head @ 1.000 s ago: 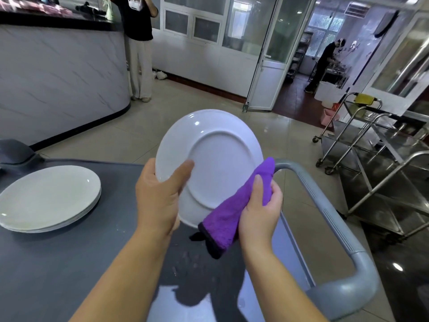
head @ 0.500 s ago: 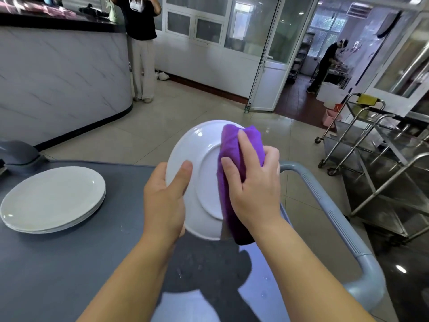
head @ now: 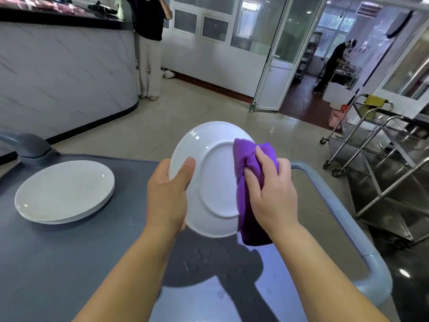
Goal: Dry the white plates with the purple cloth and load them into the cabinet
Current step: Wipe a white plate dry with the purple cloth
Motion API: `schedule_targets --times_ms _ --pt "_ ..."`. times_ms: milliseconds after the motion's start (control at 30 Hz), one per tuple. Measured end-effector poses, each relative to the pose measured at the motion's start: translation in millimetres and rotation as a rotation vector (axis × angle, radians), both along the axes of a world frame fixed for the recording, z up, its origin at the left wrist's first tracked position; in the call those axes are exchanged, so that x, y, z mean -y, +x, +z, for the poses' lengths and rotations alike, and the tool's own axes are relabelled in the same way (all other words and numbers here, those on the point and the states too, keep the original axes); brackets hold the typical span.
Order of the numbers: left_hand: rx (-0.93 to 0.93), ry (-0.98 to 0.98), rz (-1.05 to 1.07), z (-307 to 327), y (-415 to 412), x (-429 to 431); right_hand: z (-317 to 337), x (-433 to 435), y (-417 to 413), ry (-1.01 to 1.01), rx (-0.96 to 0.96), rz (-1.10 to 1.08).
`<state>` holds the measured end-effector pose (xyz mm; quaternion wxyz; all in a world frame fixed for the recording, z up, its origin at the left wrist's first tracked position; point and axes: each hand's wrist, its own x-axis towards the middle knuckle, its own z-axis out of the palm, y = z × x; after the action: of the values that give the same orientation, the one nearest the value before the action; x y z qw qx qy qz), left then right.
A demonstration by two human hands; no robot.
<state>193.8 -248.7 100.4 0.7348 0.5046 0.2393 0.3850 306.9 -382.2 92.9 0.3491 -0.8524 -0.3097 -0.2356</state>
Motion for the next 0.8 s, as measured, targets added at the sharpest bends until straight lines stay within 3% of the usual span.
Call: schedule_targets --times_ms 67,200,333,433,633,800 --pt "-0.01 -0.001 -0.031 -0.6 2.1 7.2 10.0 -10.9 -4.1 0.027 -0.023 -0.005" --pt "0.016 -0.052 -0.047 0.2 3.0 10.9 9.2 -20.4 -25.5 -0.025 0.155 0.237" --pt "0.025 -0.071 -0.012 0.7 -2.8 2.7 -11.6 -3.2 -27.0 -0.122 0.214 0.373" --pt "0.004 -0.019 0.032 1.0 -7.7 -4.8 -27.9 15.4 -23.3 -0.135 0.17 0.35" --pt "0.011 0.041 0.032 5.5 -11.3 -1.9 -23.0 28.9 -17.8 -0.046 0.026 0.099" --pt "-0.004 -0.074 0.012 7.6 -8.4 2.5 -23.2 37.3 -30.9 -0.129 0.005 0.242"
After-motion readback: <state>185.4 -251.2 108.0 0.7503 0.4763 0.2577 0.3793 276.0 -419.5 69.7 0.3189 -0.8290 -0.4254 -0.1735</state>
